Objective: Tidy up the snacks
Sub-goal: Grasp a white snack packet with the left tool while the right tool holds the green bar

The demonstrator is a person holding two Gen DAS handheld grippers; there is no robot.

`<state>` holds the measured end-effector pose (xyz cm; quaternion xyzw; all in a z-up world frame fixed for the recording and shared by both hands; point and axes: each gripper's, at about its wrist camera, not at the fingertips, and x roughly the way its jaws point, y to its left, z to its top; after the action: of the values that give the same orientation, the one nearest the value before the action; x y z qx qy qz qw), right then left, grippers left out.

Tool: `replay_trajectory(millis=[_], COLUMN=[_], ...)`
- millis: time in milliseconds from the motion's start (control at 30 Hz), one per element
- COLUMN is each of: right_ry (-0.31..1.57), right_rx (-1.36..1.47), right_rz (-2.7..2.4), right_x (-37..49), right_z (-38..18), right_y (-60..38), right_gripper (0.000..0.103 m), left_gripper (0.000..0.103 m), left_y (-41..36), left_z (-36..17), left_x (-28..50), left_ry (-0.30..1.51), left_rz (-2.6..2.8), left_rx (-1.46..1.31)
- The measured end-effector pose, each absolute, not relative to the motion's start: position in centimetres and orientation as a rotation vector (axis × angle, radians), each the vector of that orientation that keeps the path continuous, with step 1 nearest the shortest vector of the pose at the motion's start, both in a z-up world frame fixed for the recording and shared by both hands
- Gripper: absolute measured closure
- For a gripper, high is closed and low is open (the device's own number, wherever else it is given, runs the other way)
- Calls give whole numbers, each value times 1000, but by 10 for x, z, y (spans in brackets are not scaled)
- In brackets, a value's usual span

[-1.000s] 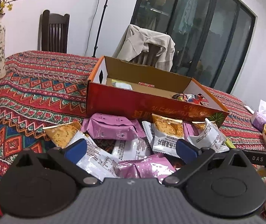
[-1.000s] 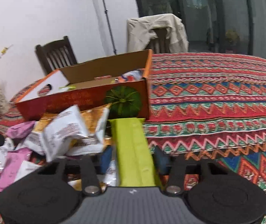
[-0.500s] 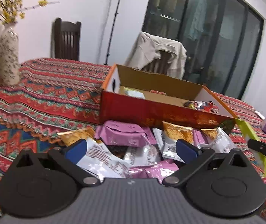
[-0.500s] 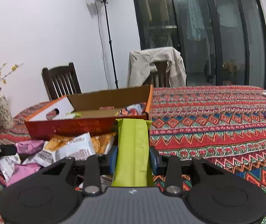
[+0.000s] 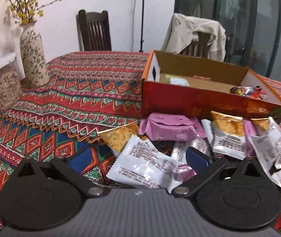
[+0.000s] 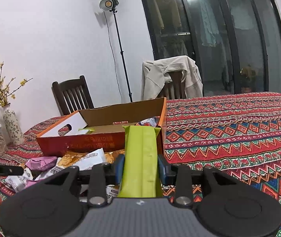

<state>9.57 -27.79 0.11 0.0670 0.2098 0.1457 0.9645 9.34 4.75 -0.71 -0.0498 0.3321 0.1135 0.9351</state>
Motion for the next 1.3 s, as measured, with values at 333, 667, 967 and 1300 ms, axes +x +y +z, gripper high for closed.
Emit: replay_trajectory(millis=[333,667,967,1300], right_ry=[434,430,424,422], right_rx=[140,146,144,135], right_rz=[284,297,296,289], right_x=[97,96,94,94], right_z=[-1,-1,-1,-2], right_y=[-278,-276,-277,-274], right_gripper=[68,68,68,68], left_gripper=[0,36,67,30], left_y=[51,43,46,36], left_z=[-20,-19,-7,-22], left_x=[105,83,57,48], left_ry=[740,722,672,705], left_rz=[333,238,192,150], left_rx=[-158,-177,-194,-144])
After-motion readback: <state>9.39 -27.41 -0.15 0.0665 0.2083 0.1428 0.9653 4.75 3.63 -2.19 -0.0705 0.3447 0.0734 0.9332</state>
